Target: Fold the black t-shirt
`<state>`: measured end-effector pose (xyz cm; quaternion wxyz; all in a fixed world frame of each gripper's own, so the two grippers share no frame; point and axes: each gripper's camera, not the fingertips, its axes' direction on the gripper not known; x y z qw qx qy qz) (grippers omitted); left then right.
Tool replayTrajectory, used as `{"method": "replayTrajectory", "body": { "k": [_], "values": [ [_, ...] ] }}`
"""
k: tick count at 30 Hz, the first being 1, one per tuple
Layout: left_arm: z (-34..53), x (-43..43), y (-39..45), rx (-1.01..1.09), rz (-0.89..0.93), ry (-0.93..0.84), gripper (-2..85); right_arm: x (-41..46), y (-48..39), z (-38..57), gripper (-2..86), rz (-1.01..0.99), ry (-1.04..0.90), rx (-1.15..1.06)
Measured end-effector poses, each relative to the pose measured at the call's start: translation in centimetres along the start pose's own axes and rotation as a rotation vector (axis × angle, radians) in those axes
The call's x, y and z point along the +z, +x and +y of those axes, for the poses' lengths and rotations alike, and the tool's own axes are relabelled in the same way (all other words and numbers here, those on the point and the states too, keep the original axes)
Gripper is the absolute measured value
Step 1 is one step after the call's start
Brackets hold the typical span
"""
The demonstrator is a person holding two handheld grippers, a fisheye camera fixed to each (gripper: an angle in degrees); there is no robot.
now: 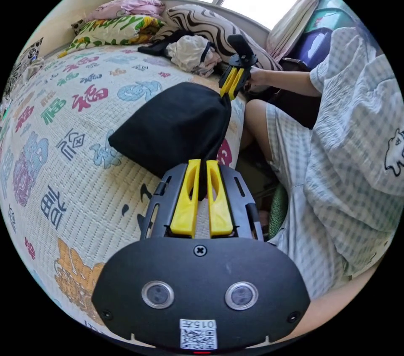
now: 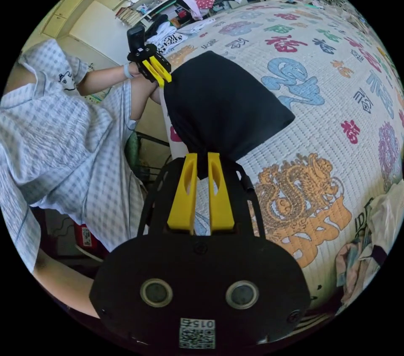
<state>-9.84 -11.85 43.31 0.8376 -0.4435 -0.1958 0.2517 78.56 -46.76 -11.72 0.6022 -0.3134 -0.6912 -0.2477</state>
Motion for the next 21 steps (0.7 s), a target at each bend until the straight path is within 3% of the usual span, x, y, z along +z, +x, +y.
{"method": "replayTrajectory", "body": {
  "k": [7, 9, 12, 15, 18, 19, 21],
  "values": [
    [2.4, -0.7, 0.3, -0.134, 0.001, -0.138, 0.7, 2.1, 2.4, 2.7, 6.2, -0.102, 0.033, 0.202],
    [3.0, -2.6, 0.2, -0.186, 0.016, -0.088, 0.8, 1.6, 3.2, 4.1, 6.6, -0.125, 0.058, 0.292],
    [2.5, -5.4, -0.2, -0.265, -0.002, 0.082, 1.6, -0.1, 3.1, 4.9, 5.5, -0.163, 0.283, 0.327],
    [0.7, -4.8, -1.6, -0.307, 0.099, 0.230, 2.2, 0.5, 3.7, 3.1, 3.5, -0.208, 0.441, 0.326],
    [-0.1, -1.2, -4.5, -0.426, 0.262, 0.234, 1.6, 4.1, 6.3, 0.4, 0.6, -0.341, 0.403, 0.360],
    [0.2, 0.5, -5.6, -0.485, 0.348, 0.188, 1.0, 6.0, 7.3, -0.3, 0.1, -0.380, 0.349, 0.376],
    [1.5, 1.9, -6.7, -0.541, 0.344, 0.099, -0.3, 9.0, 8.7, -0.7, -0.4, -0.360, 0.158, 0.444]
  ]
}}
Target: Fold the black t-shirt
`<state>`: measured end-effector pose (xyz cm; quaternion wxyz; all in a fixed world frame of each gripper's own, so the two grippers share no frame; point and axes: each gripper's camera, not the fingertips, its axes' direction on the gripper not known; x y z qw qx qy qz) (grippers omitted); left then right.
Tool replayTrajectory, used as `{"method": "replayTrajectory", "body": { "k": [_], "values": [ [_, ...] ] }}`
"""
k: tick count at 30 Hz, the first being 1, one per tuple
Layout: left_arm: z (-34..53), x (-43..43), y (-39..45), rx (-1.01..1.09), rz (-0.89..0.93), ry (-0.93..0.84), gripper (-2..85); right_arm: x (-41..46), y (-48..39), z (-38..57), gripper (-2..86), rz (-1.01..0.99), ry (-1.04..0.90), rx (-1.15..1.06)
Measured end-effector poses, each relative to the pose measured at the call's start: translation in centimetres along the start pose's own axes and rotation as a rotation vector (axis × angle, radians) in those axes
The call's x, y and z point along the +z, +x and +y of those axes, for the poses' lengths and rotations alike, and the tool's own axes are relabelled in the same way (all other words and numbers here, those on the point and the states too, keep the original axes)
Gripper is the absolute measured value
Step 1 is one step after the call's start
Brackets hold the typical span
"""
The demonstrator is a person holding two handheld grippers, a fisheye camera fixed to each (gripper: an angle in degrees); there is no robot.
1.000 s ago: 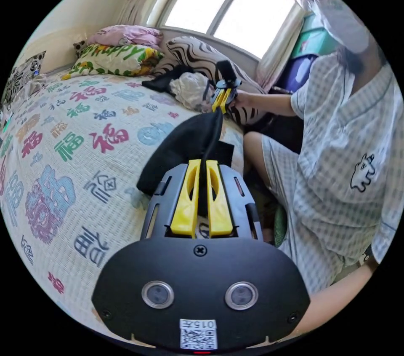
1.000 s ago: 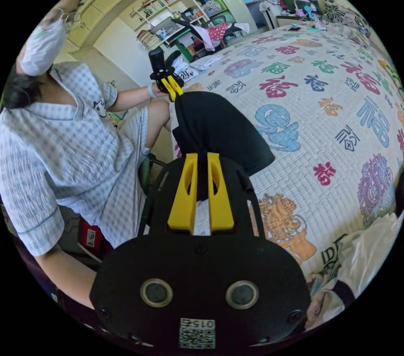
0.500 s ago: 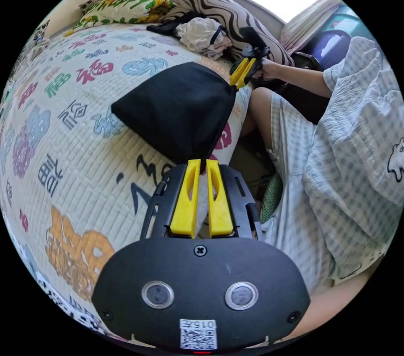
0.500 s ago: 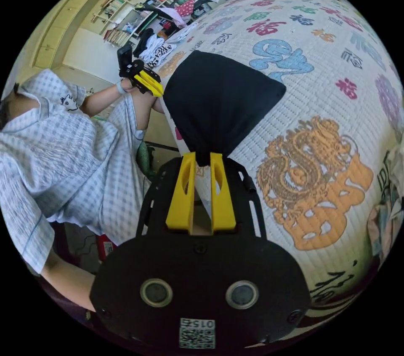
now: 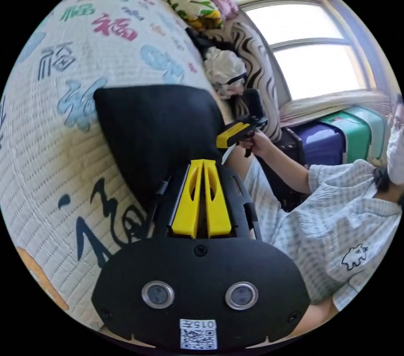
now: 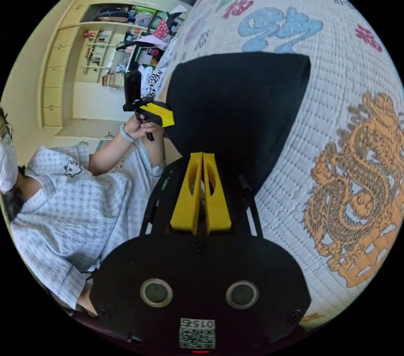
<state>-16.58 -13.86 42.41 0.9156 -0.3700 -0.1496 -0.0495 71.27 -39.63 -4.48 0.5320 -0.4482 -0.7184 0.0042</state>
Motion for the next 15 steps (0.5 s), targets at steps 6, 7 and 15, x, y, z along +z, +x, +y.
{"method": "replayTrajectory", "body": {
  "k": [6, 7, 15],
  "values": [
    [3.6, -3.9, -3.8, -0.167, -0.009, 0.010, -0.7, -0.8, 5.0, 1.6, -0.6, -0.049, 0.065, 0.138],
    [4.1, -4.7, -4.1, -0.177, -0.010, 0.008, -0.6, -1.1, 6.0, 1.9, -0.5, -0.084, 0.081, 0.168],
    [6.4, -13.3, -7.5, -0.248, 0.166, 0.197, 10.6, -5.0, 9.9, 3.3, 8.7, -0.268, 0.318, 0.084]
  ]
}}
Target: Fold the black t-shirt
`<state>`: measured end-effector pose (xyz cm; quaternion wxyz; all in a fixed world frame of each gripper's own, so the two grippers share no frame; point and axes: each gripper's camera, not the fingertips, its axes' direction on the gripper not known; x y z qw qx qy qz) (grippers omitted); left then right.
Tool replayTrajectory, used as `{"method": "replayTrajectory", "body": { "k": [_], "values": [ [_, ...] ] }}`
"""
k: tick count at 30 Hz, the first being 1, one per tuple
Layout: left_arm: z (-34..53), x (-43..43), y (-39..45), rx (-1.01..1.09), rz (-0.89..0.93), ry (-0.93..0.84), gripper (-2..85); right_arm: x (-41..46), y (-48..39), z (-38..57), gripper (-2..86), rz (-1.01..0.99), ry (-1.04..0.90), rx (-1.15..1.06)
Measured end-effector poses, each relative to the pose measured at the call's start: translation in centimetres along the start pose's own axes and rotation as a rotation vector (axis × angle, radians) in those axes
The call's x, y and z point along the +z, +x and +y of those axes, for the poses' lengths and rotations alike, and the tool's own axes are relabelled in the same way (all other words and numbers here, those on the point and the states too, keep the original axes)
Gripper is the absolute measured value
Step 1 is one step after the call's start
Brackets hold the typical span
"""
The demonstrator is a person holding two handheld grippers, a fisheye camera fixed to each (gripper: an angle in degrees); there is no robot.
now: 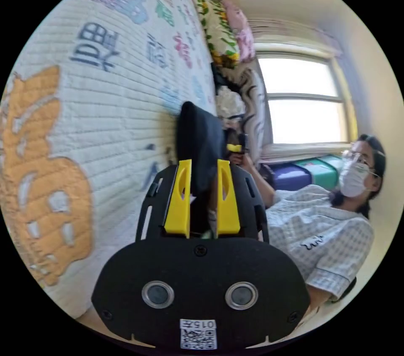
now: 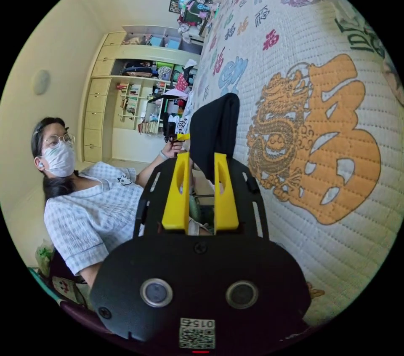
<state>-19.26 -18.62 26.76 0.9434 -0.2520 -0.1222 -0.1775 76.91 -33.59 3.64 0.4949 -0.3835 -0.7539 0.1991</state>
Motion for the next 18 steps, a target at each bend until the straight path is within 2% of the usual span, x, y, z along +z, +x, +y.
{"method": "replayTrajectory", "body": {
  "k": [1, 4, 6, 13, 18],
  "values": [
    [-0.4, -1.1, -0.5, -0.019, -0.096, -0.002, 13.6, 0.1, 1.0, -0.7, 10.8, 0.023, -0.016, 0.006],
    [-1.5, -2.2, -2.2, -0.053, 0.034, -0.010, 16.6, 1.9, 3.4, -2.8, 15.9, -0.018, -0.052, 0.005],
    [-2.2, -2.0, -2.3, -0.020, 0.033, -0.061, 16.6, 3.8, 4.6, -4.1, 16.7, -0.014, -0.120, 0.013],
    [-3.5, 0.5, -1.3, 0.071, 0.059, -0.227, 14.2, 10.2, 7.9, -8.4, 12.5, -0.096, -0.263, -0.027],
    [-1.7, -0.7, -1.4, 0.079, 0.079, -0.184, 12.1, 13.1, 10.0, -9.5, 8.7, -0.145, -0.235, -0.004]
  ]
}}
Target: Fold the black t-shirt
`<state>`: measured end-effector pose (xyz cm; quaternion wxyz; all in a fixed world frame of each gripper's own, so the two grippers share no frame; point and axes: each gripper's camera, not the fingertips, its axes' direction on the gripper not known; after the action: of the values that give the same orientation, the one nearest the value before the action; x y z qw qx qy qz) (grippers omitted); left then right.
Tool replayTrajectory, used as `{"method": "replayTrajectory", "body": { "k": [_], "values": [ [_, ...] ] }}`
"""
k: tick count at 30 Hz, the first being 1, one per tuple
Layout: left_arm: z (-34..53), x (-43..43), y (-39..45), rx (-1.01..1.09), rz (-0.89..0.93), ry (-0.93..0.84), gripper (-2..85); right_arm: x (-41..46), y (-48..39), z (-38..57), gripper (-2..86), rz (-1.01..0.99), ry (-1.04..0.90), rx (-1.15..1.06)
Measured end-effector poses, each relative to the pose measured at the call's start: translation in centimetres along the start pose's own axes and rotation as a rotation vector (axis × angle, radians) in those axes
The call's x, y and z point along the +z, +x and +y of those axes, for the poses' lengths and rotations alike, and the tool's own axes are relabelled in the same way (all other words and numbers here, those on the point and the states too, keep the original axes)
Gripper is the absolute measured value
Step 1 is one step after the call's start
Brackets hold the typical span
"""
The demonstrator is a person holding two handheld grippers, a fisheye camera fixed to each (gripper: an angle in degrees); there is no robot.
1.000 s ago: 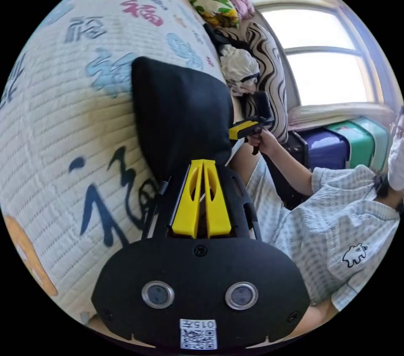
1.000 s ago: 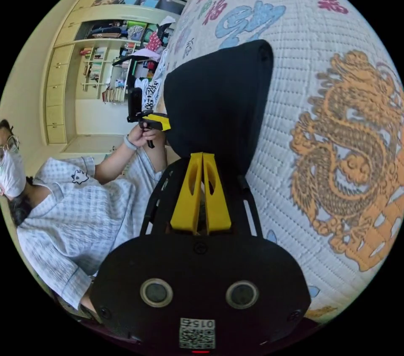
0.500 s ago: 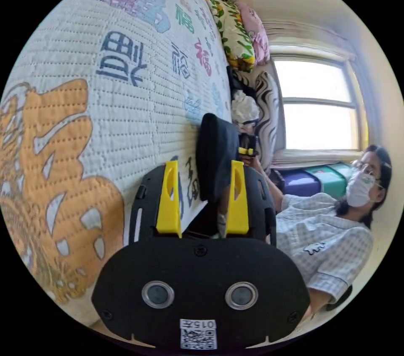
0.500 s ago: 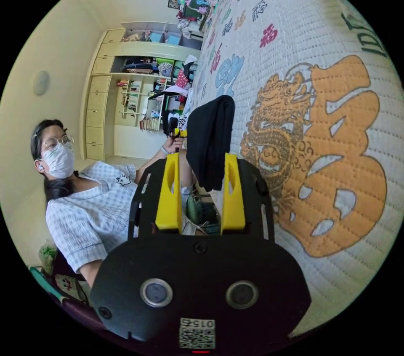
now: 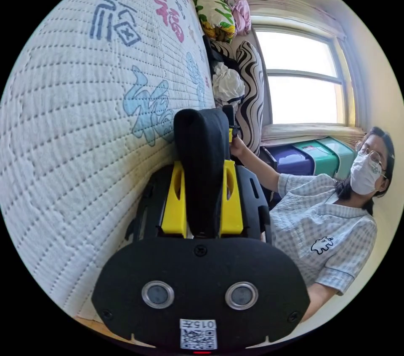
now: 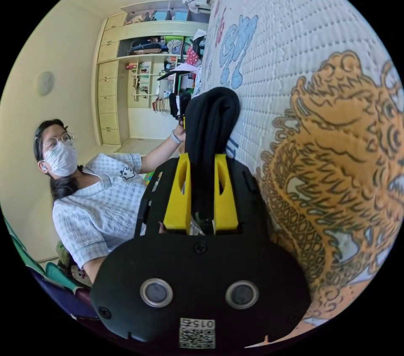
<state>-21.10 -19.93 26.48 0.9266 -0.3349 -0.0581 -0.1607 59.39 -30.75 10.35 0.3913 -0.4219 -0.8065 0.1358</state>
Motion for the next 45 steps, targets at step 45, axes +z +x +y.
{"method": "replayTrajectory", "body": {
  "k": [45],
  "values": [
    [49.5, -45.4, 11.9, -0.245, -0.598, 0.693, 7.6, 63.8, -7.2, -38.4, 7.4, -0.010, -0.287, -0.178]
  ]
}}
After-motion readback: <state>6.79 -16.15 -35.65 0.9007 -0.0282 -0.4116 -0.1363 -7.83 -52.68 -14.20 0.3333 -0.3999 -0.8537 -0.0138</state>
